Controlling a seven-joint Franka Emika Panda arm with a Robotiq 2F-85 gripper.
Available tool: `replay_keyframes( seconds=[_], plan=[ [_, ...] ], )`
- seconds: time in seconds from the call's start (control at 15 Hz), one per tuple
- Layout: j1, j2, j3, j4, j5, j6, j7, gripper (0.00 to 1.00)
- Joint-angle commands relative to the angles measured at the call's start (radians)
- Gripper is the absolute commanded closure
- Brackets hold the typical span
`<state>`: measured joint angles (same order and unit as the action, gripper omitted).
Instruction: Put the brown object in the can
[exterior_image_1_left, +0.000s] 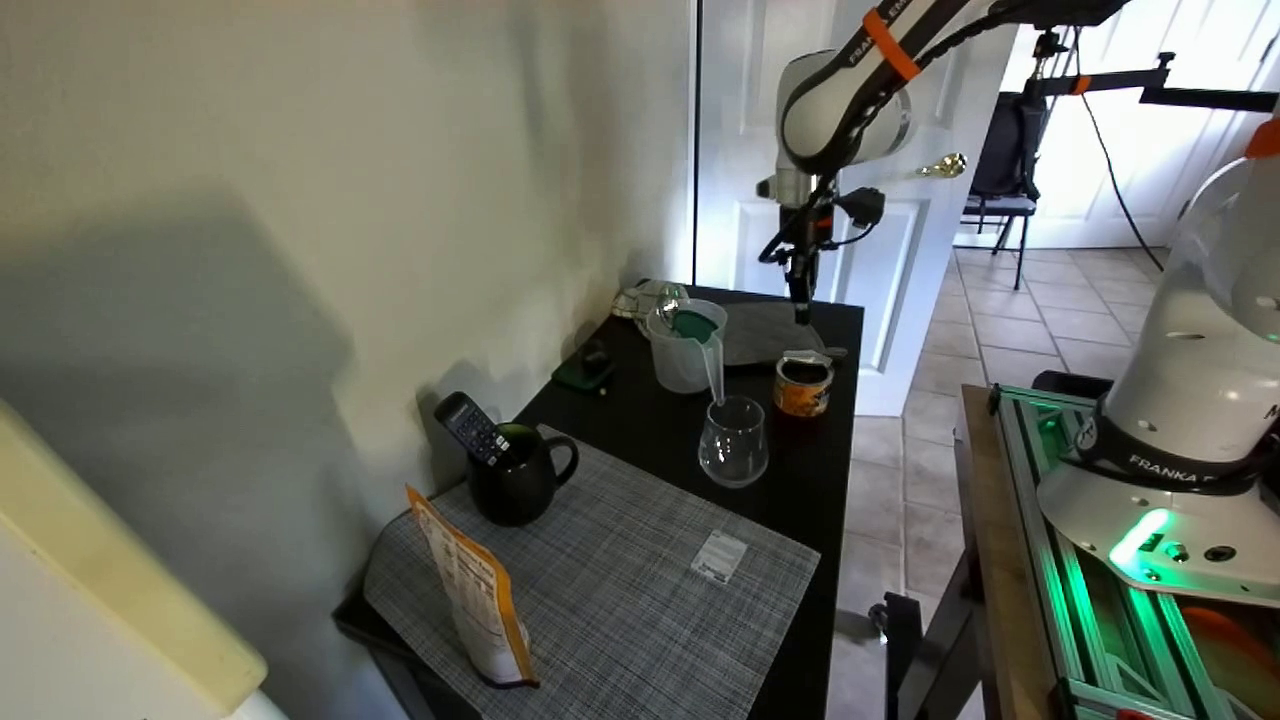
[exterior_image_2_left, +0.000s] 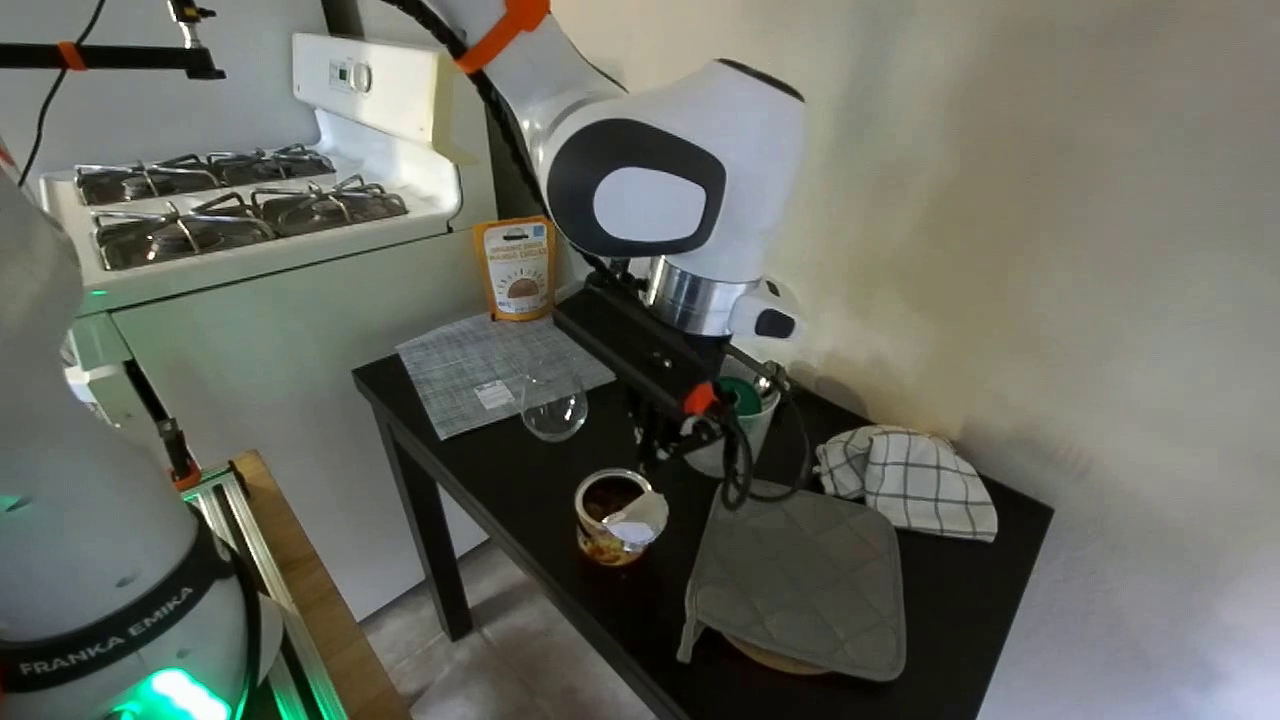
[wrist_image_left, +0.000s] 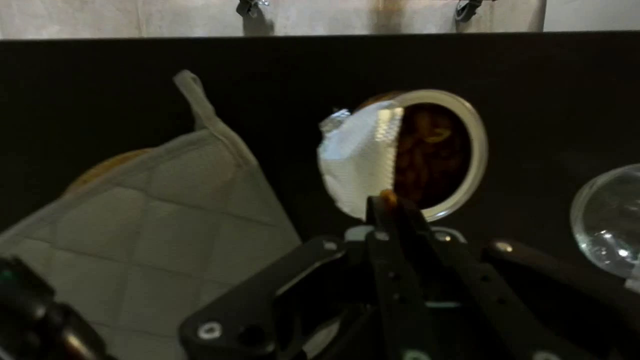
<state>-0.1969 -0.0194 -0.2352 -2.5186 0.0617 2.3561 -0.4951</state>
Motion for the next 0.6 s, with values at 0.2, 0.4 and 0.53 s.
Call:
replay_keyframes(
  seconds=[0.2, 0.4, 0.53],
  plan=[
    [0.171, 0.022, 0.202, -0.046, 0.006, -0.003, 0.24, 0.98],
    [0.258, 0.033, 0.298, -0.05, 0.024, 0.027, 0.416, 0.98],
    [0.176, -0.018, 0.219, -0.082, 0.021, 0.063, 0.242, 0.98]
  ],
)
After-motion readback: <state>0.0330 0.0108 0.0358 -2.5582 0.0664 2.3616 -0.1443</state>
